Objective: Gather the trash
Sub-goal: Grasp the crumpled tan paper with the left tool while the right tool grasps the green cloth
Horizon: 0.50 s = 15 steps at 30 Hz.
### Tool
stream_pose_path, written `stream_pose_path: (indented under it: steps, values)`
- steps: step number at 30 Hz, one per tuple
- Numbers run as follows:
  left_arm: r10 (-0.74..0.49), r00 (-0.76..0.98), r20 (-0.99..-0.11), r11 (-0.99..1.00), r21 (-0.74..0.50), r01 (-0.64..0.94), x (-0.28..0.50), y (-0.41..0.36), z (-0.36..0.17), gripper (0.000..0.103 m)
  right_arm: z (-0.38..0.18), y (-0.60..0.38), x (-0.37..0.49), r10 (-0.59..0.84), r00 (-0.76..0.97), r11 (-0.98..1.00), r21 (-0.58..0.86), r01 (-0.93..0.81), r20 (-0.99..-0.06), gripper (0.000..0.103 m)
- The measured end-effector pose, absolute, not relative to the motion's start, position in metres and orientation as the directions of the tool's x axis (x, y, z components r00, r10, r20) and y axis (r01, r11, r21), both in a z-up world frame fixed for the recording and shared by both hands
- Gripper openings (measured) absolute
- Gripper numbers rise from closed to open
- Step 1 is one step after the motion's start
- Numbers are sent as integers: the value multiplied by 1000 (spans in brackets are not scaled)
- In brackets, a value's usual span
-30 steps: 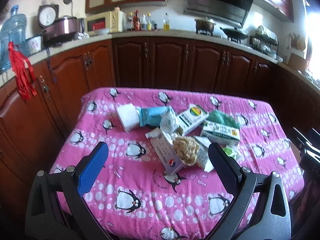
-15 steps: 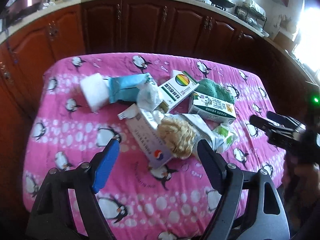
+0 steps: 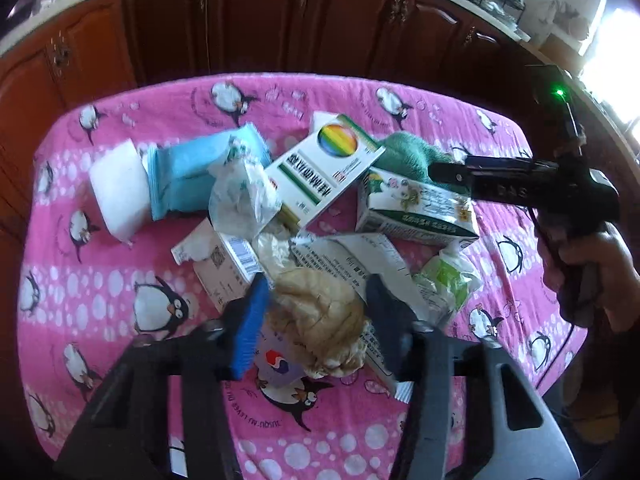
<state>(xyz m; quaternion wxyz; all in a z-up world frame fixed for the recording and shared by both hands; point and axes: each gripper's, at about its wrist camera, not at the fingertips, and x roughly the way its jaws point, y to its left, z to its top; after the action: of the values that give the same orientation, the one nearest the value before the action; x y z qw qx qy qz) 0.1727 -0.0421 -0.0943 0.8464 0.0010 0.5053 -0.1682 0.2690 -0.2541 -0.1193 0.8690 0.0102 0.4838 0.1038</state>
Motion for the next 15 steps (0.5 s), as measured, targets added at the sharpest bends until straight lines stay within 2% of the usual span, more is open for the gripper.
stream_pose_path:
  steps: [1, 2, 4, 5, 6, 8, 15]
  values:
    - [-287, 425, -859, 943, -175, 283, 174, -41, -97, 30, -124, -252, 276, 209, 488, 973, 129, -192, -847, 59]
    - [-296, 416, -860, 940, -187, 284, 174, -40, -98, 28, -127, -252, 281, 221, 471, 969, 140, -202, -854, 42]
    - [-309, 409, -859, 934, -193, 301, 172, -42, -99, 23, -133, -254, 289, 277, 443, 956, 198, -216, -853, 37]
    - [-309, 408, -859, 933, -193, 302, 172, -42, -99, 21, -134, -255, 290, 295, 437, 951, 217, -221, -850, 31]
    - [-309, 408, -859, 935, -194, 298, 171, -41, -98, 20, -134, -255, 289, 306, 435, 947, 226, -228, -847, 20]
    - [-318, 405, -858, 934, -208, 292, 169, -37, -94, 18, -130, -257, 285, 330, 446, 940, 247, -235, -832, 10]
    - [-364, 463, -808, 917, -224, 331, 165, -47, -44, 18, -103, -293, 242, 325, 551, 946, 275, -174, -768, 8]
